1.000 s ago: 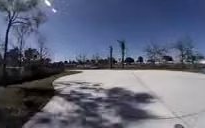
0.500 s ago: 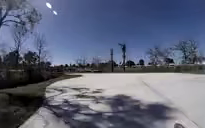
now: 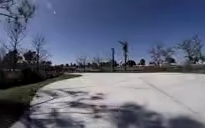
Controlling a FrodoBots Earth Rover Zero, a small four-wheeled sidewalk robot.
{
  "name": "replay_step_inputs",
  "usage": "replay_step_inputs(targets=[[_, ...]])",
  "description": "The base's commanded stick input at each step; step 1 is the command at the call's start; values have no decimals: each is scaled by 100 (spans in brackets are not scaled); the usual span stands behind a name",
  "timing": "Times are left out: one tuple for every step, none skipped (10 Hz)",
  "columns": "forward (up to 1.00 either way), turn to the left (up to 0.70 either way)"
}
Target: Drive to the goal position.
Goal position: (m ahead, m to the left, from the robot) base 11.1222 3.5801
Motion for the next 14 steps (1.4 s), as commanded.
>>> replay_step_inputs(targets=[[100, 0], [100, 0], [100, 0], [100, 0], [100, 0], [100, 0], [100, 0], [100, -4], [100, -27], [100, -40], [100, -28], [100, 0], [100, 0], [100, 0]])
